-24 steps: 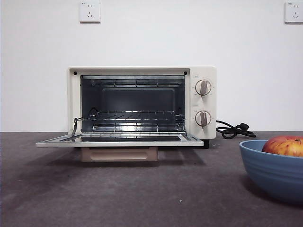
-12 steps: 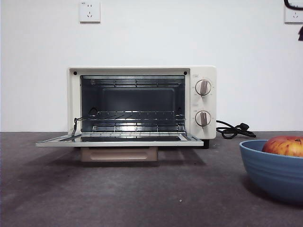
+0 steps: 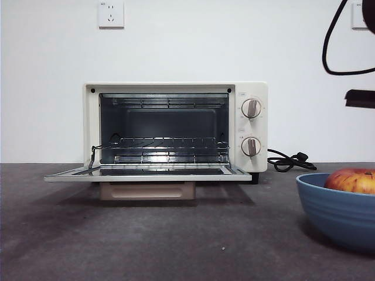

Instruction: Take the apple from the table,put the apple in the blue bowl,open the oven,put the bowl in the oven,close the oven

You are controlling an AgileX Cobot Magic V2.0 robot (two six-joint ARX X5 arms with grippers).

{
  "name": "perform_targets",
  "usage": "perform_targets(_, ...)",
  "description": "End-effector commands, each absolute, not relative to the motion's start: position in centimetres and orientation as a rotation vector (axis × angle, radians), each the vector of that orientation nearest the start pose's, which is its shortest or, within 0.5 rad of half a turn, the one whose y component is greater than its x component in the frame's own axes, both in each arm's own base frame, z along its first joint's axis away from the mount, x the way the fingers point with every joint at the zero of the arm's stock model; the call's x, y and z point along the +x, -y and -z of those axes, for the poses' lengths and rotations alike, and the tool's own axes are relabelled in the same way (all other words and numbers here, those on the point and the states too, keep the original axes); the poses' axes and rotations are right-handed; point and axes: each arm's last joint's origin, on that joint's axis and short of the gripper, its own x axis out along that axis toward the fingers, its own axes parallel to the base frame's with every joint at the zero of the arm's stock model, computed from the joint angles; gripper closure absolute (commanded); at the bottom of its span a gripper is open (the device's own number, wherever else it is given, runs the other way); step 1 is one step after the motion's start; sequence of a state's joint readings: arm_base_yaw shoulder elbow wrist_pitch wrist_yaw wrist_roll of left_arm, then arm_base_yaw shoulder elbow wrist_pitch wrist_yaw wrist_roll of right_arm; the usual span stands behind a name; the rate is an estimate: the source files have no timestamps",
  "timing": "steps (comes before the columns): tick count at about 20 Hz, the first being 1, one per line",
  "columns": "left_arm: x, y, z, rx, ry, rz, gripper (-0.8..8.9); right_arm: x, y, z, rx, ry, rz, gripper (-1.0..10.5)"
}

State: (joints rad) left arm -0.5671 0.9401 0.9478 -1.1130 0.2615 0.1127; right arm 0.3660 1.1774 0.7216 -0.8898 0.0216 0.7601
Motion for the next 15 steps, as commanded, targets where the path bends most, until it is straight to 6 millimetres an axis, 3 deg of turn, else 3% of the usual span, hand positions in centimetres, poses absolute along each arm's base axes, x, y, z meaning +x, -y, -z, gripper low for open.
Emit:
perform_targets(1, 12.3, 8.8, -29.1, 0.281, -1.079, 0.818, 8.19, 17.5, -6.6, -19.5, 0.364, -1.358, 0.229, 9.6)
perform_targets(8, 12.4, 8.8, -29.1, 0.285, -1.075, 0.821, 8.19, 17.9, -6.8, -20.5, 0.407, -1.327, 0.227, 9.6)
perform_targets(15, 12.4, 8.9, -29.1, 0.284, -1.071, 0.821, 8.19, 21.2, -8.2, -27.5, 0.478, -1.189, 0.115, 9.6)
